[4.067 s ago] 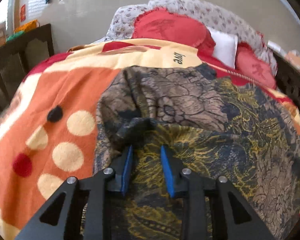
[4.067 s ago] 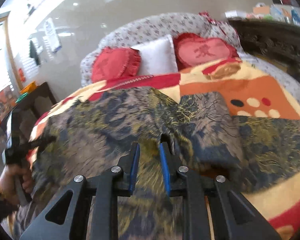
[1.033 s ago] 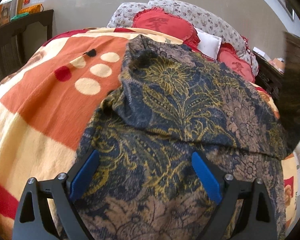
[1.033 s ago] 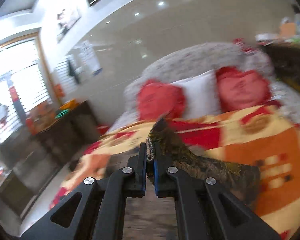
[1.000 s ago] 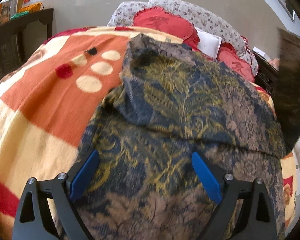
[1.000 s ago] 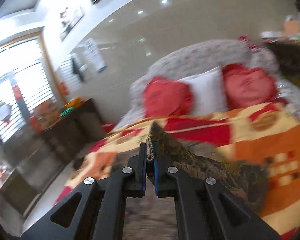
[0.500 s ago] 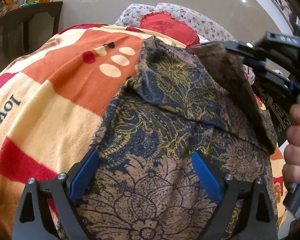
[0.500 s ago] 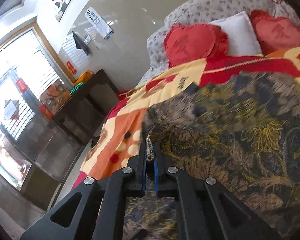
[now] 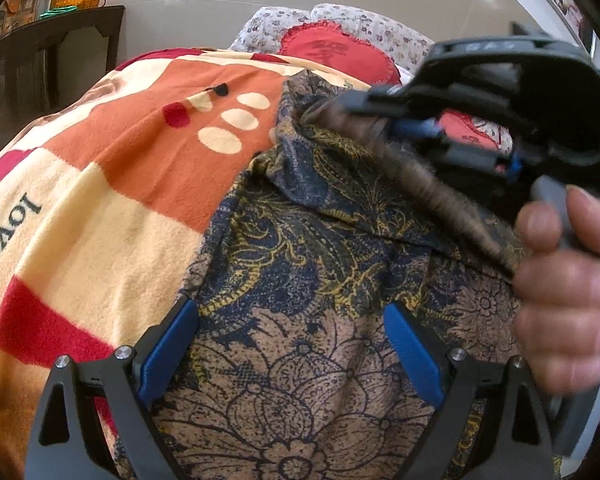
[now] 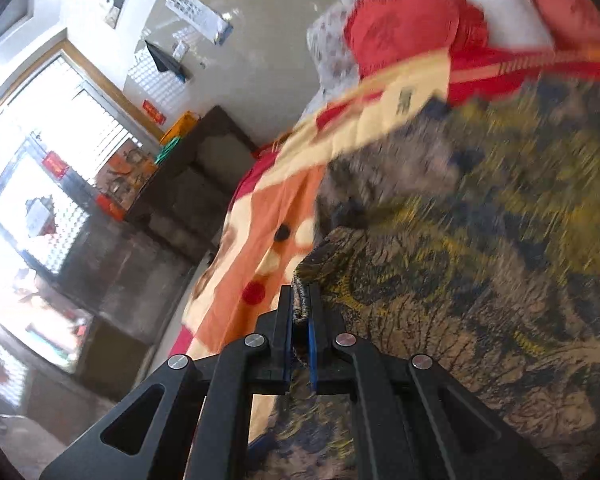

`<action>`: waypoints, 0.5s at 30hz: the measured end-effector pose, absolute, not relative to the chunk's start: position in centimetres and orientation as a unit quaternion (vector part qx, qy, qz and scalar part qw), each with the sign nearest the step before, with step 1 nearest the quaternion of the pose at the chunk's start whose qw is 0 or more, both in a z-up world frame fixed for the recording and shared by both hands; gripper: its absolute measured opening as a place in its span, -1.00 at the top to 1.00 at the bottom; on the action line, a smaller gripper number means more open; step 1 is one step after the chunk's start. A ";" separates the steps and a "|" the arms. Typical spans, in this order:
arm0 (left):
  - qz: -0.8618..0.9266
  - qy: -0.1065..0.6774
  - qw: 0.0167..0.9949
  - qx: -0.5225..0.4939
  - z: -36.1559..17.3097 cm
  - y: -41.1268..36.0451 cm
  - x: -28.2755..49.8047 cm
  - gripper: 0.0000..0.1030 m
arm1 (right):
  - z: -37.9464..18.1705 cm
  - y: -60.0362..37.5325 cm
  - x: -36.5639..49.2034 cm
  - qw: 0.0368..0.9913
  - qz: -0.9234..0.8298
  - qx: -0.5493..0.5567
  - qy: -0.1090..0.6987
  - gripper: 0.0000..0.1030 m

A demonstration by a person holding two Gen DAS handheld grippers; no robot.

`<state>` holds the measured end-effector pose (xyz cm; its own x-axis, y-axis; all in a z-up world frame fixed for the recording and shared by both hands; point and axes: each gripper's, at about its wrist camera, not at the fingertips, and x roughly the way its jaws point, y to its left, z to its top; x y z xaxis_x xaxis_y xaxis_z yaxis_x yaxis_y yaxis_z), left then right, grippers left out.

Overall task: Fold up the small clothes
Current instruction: 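Fold the held sleeve across the shirt body with the right tool, release, then press the right tool onto the folded sleeve to flatten it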

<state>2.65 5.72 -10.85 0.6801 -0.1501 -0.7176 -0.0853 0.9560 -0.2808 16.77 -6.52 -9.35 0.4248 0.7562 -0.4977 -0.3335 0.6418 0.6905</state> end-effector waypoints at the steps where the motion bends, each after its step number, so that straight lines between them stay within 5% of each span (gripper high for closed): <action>1: -0.017 0.401 0.904 -0.145 -10.9 5.6 2.7 -0.85 | -10.1 -5.9 16.9 0.791 0.345 0.252 0.439 0.53; 6: -0.017 0.402 0.905 -0.139 -10.9 5.3 2.8 -0.90 | -11.1 -6.6 16.6 0.754 0.374 0.257 0.476 0.17; 11: -0.013 0.408 0.904 -0.128 -11.0 5.0 3.2 -0.92 | -9.4 -10.8 13.3 0.793 0.365 0.212 0.438 0.15; 15: -0.008 0.422 0.900 -0.106 -11.3 4.3 3.6 -0.98 | -7.6 -15.0 9.4 0.910 0.200 0.065 0.358 0.15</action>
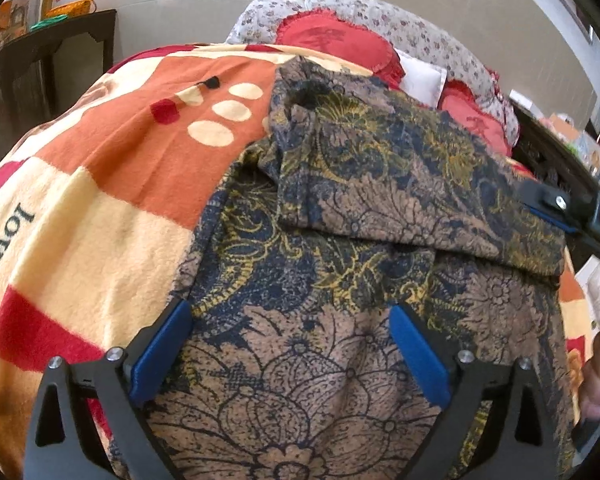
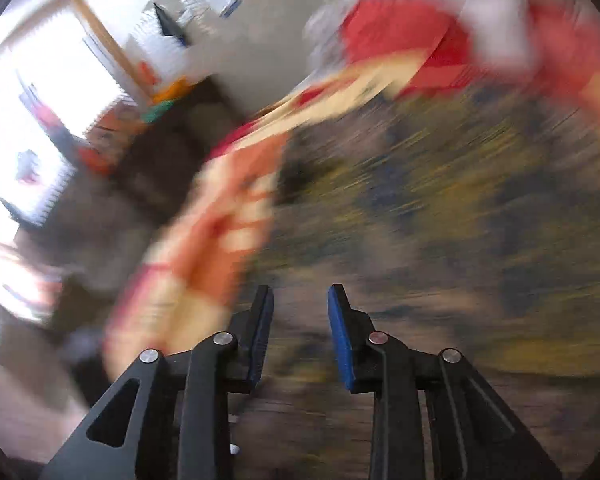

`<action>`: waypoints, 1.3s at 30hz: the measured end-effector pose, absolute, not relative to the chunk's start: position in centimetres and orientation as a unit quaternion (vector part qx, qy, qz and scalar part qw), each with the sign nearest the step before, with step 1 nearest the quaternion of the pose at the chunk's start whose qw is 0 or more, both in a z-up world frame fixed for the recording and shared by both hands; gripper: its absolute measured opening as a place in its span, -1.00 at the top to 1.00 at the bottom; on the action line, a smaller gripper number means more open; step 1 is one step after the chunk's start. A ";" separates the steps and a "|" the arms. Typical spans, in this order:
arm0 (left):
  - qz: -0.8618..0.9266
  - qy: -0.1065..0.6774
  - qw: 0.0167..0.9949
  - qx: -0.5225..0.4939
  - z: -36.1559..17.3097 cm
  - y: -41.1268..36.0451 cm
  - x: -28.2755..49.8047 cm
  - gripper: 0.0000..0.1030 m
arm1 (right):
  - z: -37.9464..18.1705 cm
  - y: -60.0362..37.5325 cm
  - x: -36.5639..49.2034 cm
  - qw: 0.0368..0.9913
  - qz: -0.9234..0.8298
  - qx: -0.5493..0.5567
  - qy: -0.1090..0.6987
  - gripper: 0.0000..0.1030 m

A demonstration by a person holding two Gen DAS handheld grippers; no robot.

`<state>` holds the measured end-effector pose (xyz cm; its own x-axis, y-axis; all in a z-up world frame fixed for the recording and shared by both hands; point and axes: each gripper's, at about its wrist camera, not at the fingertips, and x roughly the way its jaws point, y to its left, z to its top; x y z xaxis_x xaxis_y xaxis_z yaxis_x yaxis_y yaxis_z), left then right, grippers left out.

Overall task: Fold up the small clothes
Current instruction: 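Press the right tool onto the folded sleeve to flatten it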

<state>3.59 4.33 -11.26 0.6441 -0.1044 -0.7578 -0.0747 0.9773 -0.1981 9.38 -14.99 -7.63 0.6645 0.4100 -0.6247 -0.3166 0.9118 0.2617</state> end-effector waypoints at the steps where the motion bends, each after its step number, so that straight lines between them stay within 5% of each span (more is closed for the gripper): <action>1: -0.007 0.425 0.899 -0.101 -11.3 4.1 3.7 -0.99 | -7.6 -16.4 8.9 0.927 0.143 0.035 0.346 0.15; 7: -0.002 0.434 0.897 -0.082 -11.6 3.5 3.8 -0.99 | -13.6 -25.5 11.6 0.895 0.034 0.088 0.436 0.30; 10: -0.001 0.436 0.897 -0.079 -11.6 3.5 3.8 -0.99 | -14.7 -27.8 11.1 0.899 0.070 0.156 0.404 0.30; 21: -0.037 0.418 0.899 -0.122 -11.0 5.0 2.9 -0.99 | -14.2 -26.1 9.3 0.910 0.071 0.099 0.396 0.11; 28: -0.046 0.349 0.925 -0.145 -5.9 4.3 5.6 -0.87 | -14.9 -29.2 8.5 0.892 0.126 0.207 0.381 0.09; 32: -0.049 0.337 0.938 -0.069 -4.5 0.1 10.5 -0.86 | -15.8 -30.9 8.4 0.874 0.156 0.273 0.371 0.09; 34: -0.033 0.370 0.928 -0.019 -6.5 -1.4 13.6 -0.44 | -16.1 -31.5 8.2 0.866 0.168 0.296 0.367 0.09; 35: -0.028 0.400 0.916 -0.010 -8.1 -1.4 14.8 0.08 | -16.3 -31.7 8.2 0.863 0.171 0.304 0.365 0.09; 36: -0.025 0.420 0.907 -0.007 -9.4 -1.0 15.4 0.25 | -16.4 -31.9 8.1 0.860 0.174 0.311 0.364 0.09; 39: -0.050 0.411 0.908 -0.060 -10.8 1.5 15.0 0.30 | -16.4 -32.4 7.4 0.853 0.180 0.327 0.364 0.11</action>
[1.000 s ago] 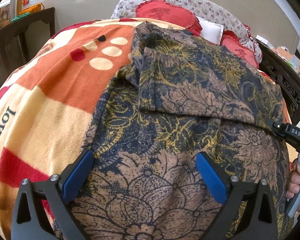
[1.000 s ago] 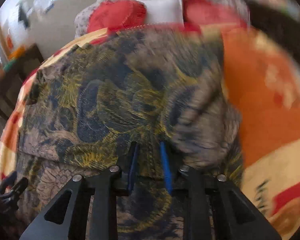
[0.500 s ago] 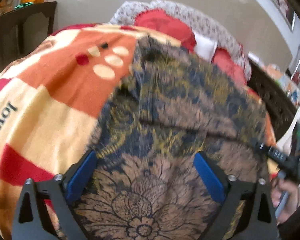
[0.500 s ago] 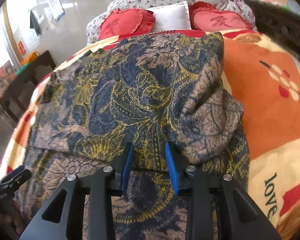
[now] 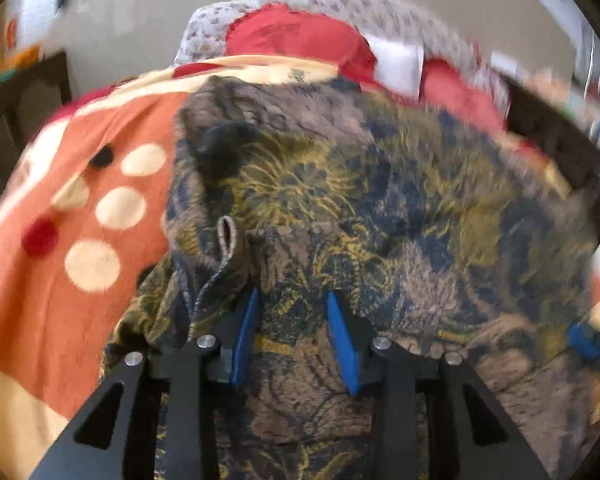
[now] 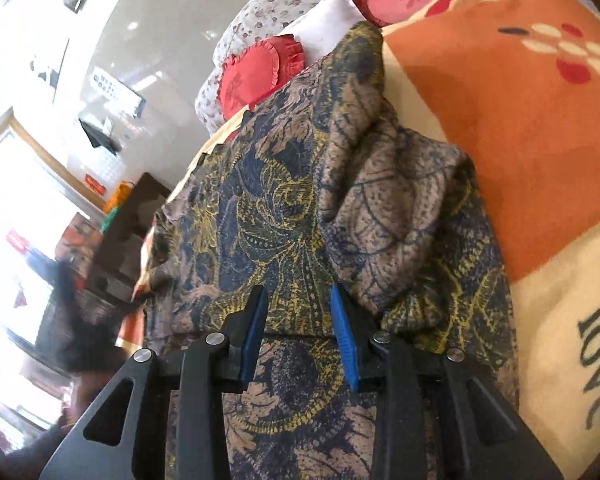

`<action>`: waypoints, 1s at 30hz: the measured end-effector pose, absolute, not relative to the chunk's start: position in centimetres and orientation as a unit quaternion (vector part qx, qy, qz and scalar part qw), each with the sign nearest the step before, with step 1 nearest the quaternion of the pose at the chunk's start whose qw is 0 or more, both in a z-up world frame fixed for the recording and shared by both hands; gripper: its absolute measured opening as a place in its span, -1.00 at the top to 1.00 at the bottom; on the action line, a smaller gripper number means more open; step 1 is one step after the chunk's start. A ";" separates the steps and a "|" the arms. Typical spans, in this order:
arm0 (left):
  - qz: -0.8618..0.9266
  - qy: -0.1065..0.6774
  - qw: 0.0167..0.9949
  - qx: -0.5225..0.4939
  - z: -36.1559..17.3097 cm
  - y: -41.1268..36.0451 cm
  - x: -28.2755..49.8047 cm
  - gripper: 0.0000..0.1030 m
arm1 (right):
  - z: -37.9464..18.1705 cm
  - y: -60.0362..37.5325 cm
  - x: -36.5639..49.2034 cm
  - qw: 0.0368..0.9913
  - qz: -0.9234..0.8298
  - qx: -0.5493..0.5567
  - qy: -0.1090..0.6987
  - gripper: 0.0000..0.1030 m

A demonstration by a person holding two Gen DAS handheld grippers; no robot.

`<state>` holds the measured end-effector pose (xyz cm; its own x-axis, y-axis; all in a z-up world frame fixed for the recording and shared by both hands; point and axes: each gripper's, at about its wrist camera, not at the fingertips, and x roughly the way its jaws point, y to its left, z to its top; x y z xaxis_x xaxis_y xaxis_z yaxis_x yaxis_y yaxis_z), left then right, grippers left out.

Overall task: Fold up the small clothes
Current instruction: 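Press the right tool onto the folded sleeve to flatten it, then grasp the shirt's side edge with the left tool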

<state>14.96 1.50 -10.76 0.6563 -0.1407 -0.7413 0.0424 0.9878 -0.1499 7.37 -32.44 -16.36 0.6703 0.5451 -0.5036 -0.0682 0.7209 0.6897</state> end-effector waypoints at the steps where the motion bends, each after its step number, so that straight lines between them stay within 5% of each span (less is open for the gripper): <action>1: -0.053 0.411 0.907 -0.074 -10.8 2.1 14.8 0.31 | -15.9 -32.5 6.9 0.856 0.176 0.321 0.366 0.13; 7: -0.036 0.404 0.912 -0.060 -10.2 1.7 14.5 0.31 | -10.3 -31.2 5.7 0.920 0.163 0.195 0.297 0.15; 10: -0.036 0.398 0.913 -0.076 -10.5 2.2 13.9 0.32 | -12.3 -32.0 9.3 0.917 0.063 0.109 0.379 0.20; 12: -0.038 0.396 0.913 -0.088 -10.9 2.5 13.5 0.32 | -13.6 -34.1 9.8 0.908 0.062 0.146 0.387 0.42; 15: -0.036 0.401 0.911 -0.087 -11.2 2.4 13.8 0.32 | -12.6 -34.3 10.1 0.900 0.063 0.138 0.408 0.42; 21: -0.033 0.404 0.910 -0.084 -11.4 2.1 13.9 0.32 | -6.6 -33.0 12.9 0.937 0.045 0.115 0.326 0.42; 25: -0.034 0.406 0.909 -0.086 -11.6 2.1 14.1 0.32 | -11.2 -33.7 19.0 0.901 0.011 0.133 0.413 0.42; 30: -0.035 0.407 0.908 -0.091 -11.6 2.4 14.4 0.32 | -11.3 -34.1 18.9 0.905 0.013 0.151 0.397 0.42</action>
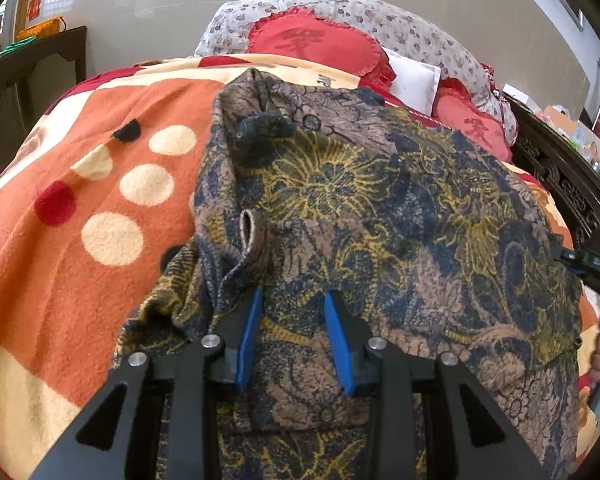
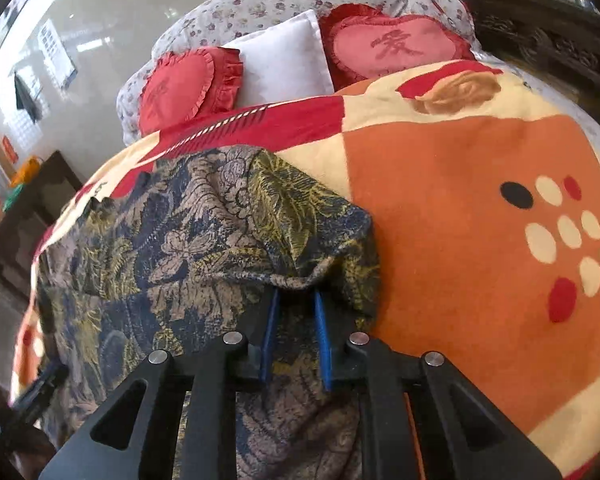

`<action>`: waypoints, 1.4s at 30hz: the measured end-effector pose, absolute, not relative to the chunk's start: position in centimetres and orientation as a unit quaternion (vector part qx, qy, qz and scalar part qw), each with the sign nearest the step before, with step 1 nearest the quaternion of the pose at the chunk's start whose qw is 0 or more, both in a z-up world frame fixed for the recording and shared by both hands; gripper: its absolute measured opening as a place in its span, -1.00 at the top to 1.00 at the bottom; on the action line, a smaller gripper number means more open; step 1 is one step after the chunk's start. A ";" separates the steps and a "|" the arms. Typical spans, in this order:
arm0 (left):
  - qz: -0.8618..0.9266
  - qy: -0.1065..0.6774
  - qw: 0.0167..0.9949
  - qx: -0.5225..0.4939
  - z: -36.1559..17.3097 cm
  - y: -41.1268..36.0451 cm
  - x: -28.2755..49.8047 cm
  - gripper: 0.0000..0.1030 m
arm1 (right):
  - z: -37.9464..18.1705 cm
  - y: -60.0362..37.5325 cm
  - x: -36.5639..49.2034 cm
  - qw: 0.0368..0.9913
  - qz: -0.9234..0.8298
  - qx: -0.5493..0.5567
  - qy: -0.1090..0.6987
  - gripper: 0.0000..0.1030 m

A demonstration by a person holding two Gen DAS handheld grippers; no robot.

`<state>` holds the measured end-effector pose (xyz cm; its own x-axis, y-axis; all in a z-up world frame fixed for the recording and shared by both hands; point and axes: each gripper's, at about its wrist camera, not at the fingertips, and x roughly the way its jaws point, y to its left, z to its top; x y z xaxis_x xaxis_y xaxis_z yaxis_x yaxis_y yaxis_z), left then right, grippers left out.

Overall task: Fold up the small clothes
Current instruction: 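Grasp the shirt's side edge with the left tool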

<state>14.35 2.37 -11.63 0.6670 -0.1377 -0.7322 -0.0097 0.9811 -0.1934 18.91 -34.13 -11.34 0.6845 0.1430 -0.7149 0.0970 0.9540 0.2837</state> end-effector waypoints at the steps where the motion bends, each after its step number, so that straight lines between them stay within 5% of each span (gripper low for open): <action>1: -0.035 0.407 0.908 -0.091 -11.6 2.4 14.4 0.32 | -10.3 -33.4 18.2 0.909 0.003 0.129 0.396 0.42; 5: -0.035 0.407 0.908 -0.091 -11.6 2.3 14.4 0.32 | -8.0 -30.5 13.1 0.931 0.032 0.089 0.352 0.42; 9: -0.034 0.407 0.909 -0.087 -11.6 2.3 14.5 0.32 | -13.1 -29.3 11.5 0.905 0.012 0.073 0.419 0.32; 13: -0.029 0.408 0.909 -0.075 -11.6 2.0 14.5 0.32 | -12.3 -26.8 10.9 0.912 -0.021 0.001 0.410 0.29; 18: -0.026 0.408 0.910 -0.066 -11.5 1.6 14.4 0.32 | -10.0 -24.3 9.4 0.923 0.031 0.030 0.381 0.18; 22: -0.025 0.409 0.910 -0.065 -11.5 1.6 14.5 0.32 | -14.6 -24.7 10.4 0.914 0.040 0.069 0.398 0.04; 42: -0.026 0.409 0.910 -0.066 -11.5 1.6 14.4 0.29 | -14.6 -24.7 10.4 0.918 0.037 0.074 0.388 0.00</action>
